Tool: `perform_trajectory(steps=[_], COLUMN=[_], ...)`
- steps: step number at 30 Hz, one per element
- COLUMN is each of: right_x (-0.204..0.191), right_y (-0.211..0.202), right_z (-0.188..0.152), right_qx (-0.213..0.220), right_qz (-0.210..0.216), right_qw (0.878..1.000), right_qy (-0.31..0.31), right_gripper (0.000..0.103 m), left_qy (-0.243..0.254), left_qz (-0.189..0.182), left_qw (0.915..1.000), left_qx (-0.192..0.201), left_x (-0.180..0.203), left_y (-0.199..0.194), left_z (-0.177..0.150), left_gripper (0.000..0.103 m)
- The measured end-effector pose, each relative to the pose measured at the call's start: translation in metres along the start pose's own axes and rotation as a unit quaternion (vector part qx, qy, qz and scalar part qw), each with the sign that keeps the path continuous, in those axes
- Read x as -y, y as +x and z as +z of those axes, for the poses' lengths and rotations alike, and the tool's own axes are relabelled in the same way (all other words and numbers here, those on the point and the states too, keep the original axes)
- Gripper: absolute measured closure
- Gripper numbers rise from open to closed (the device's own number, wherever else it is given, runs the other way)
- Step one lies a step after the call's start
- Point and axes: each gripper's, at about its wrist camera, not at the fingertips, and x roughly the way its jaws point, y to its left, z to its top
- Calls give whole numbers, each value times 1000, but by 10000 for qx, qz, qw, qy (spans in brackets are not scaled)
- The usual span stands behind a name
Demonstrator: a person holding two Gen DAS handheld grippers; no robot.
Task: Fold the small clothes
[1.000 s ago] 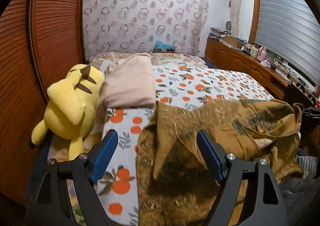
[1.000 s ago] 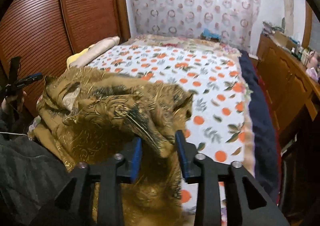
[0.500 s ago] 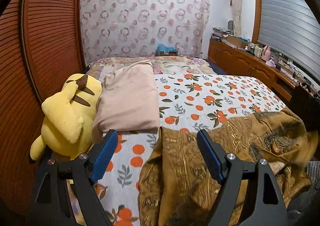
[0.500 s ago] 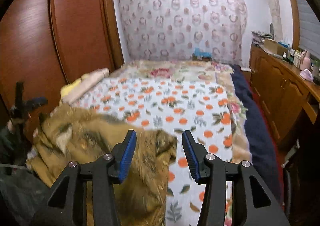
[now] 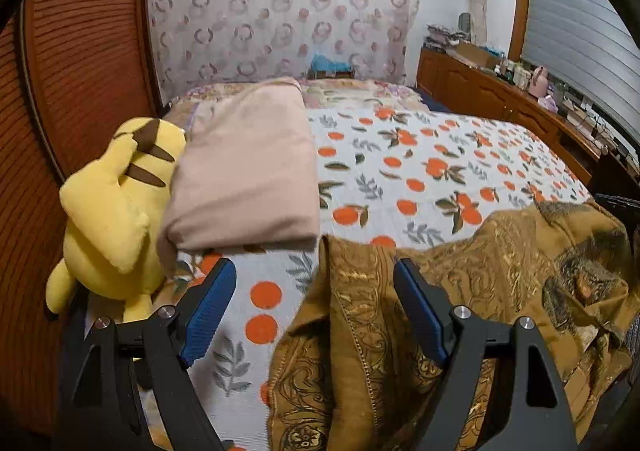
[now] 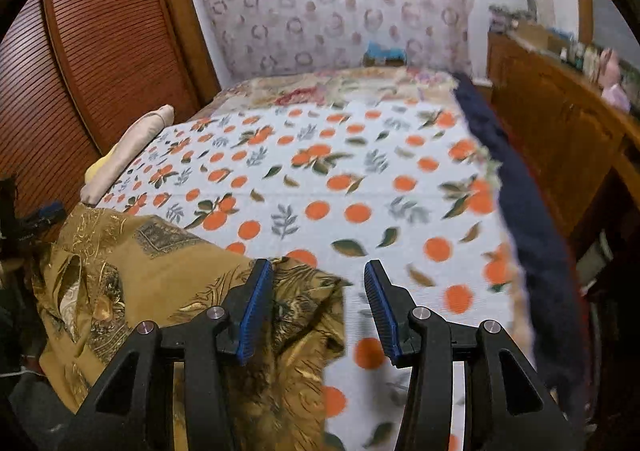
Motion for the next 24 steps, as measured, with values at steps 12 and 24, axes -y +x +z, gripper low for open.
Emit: perform_trajectory(steps=[12, 24], right_x=[29, 13], right_y=[-37, -47], right_z=[-8, -6], right_qx=[649, 775], right_qz=[-393, -1328], right_qw=[9958, 9874], right_qy=[512, 366], right_gripper=[98, 72], left_qy=[-23, -16], left_qz=[25, 69], left_qw=[9995, 9988], left_qx=[-308, -477], left_x=[0, 1], left_y=[18, 24], left_z=[-8, -9], left_gripper=[21, 21])
